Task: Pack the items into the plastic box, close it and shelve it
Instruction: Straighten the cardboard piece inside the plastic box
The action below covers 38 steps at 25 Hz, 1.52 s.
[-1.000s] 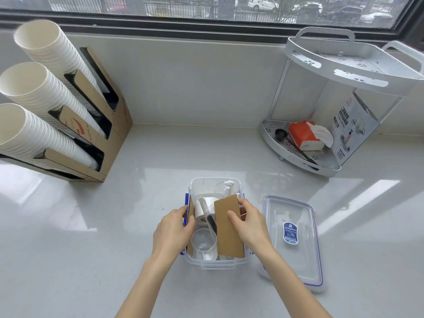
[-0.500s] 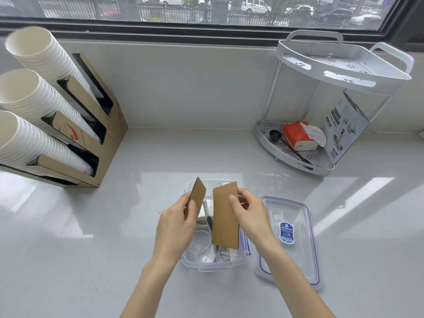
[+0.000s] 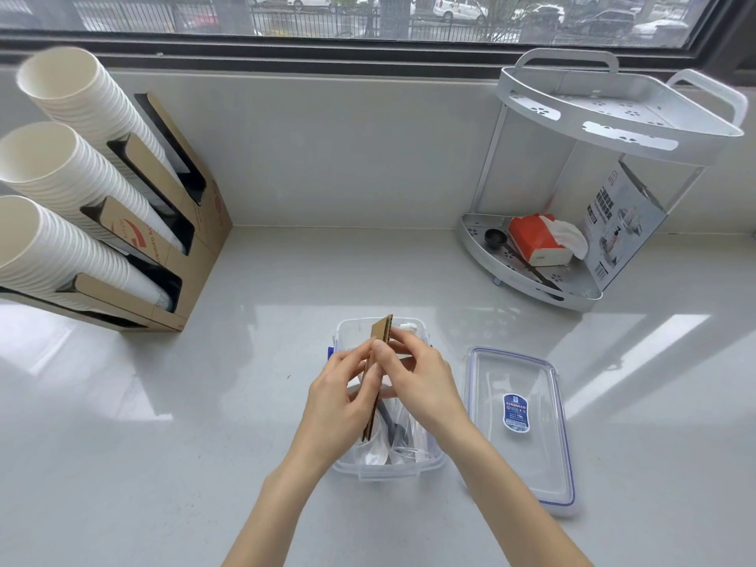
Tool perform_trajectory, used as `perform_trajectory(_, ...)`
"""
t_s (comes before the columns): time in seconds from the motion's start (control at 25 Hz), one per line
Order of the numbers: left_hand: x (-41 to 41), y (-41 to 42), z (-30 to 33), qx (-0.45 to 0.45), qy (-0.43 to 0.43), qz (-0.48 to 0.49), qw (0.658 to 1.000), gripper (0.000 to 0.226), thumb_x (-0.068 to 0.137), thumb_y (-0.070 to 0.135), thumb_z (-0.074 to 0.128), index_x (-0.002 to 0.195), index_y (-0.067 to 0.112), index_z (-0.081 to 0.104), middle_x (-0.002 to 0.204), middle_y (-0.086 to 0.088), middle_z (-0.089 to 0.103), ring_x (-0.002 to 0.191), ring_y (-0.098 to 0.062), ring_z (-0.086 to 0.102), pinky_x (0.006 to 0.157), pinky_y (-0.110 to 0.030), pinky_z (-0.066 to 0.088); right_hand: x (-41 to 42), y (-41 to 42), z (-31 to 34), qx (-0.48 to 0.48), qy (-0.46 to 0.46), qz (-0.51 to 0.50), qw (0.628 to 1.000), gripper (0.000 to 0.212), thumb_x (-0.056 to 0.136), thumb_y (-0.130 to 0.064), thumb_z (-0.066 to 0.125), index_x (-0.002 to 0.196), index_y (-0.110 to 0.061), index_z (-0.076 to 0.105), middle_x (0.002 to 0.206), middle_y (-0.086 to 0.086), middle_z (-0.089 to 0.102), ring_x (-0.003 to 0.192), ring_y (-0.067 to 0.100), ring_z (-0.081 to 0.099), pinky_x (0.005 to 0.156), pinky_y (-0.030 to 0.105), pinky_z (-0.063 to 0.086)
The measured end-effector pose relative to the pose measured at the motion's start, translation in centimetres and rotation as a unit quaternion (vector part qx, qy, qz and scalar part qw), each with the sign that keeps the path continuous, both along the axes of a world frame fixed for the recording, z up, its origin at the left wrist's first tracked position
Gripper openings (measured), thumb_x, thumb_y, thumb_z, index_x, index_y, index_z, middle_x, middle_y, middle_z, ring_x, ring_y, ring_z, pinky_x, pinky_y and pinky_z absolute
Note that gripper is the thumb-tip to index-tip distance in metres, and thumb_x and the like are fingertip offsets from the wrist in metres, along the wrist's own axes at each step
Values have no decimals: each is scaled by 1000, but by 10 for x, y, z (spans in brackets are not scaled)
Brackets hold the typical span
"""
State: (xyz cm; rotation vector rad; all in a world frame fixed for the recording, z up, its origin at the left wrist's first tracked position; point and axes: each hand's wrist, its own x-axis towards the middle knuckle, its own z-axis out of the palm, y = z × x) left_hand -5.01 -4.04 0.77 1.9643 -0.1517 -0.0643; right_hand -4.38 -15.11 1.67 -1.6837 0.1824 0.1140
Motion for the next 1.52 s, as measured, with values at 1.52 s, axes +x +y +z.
perform_trajectory(1.52,4,27,-42,207,67,55,974,29,82,19,53,111,17,57,84,3,46,80,-26,61,74,-35,48,8,24,-38,-183,85,104,974,23,87,-23,51,101,-13,65,95,7,72,94,21,67,89,32,52)
